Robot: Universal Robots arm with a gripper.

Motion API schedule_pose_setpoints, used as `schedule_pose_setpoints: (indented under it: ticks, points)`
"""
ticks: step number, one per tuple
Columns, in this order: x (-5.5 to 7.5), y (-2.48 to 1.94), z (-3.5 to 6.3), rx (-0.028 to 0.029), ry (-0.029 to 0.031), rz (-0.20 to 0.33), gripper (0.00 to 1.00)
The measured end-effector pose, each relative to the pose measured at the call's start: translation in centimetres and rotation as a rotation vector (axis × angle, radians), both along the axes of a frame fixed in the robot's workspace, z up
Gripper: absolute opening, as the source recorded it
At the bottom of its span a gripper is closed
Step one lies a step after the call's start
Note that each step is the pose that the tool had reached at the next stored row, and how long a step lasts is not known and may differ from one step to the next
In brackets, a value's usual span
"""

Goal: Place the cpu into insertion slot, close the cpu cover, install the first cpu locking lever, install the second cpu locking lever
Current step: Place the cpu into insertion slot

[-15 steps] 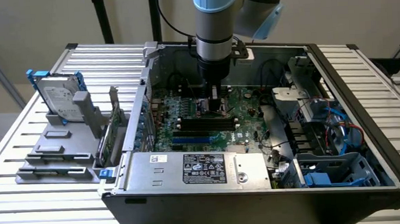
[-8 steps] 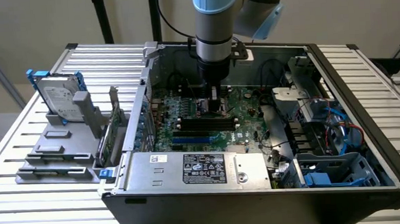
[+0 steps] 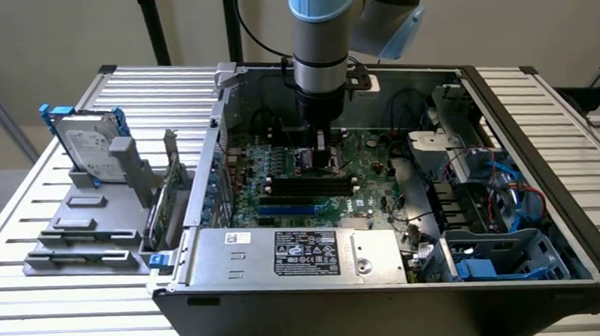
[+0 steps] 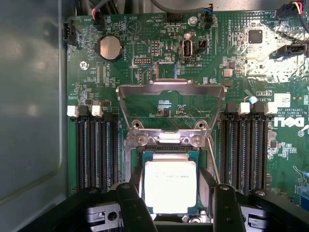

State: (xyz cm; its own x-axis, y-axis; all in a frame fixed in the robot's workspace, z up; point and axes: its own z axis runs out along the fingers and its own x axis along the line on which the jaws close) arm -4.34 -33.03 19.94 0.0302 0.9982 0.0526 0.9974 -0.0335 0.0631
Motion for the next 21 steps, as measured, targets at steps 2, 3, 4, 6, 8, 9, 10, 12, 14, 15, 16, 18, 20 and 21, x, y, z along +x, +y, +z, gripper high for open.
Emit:
schedule_pose_setpoints:
  ticks: [2, 3, 4, 6, 8, 9, 10, 12, 14, 15, 16, 18, 20, 21]
  points:
    - [-0.01, 0.02, -0.04, 0.0000, -0.0001, 0.000, 0.55]
    - [-0.01, 0.04, -0.05, 0.0002, -0.0002, 0.000, 0.55]
    - [-0.02, 0.06, -0.07, 0.0003, -0.0002, -0.001, 0.55]
    - [-0.02, 0.09, -0.08, 0.0001, -0.0001, -0.001, 0.55]
    - [-0.02, 0.13, -0.09, 0.0001, 0.0000, -0.001, 0.55]
    - [-0.02, 0.15, -0.10, 0.0001, -0.0001, -0.001, 0.55]
    - [-0.02, 0.16, -0.11, 0.0001, 0.0000, -0.001, 0.55]
    - [-0.02, 0.16, -0.11, -0.0001, 0.0000, -0.001, 0.55]
    - [-0.02, 0.17, -0.13, 0.0000, 0.0000, -0.001, 0.55]
    - [-0.02, 0.16, -0.13, 0.0000, 0.0000, -0.001, 0.55]
    - [-0.02, 0.16, -0.14, 0.0001, 0.0000, -0.002, 0.55]
    - [-0.02, 0.17, -0.14, 0.0000, 0.0000, -0.003, 0.55]
    - [-0.02, 0.17, -0.15, -0.0004, -0.0001, -0.005, 0.55]
    - [-0.02, 0.17, -0.15, -0.0008, -0.0003, -0.006, 0.55]
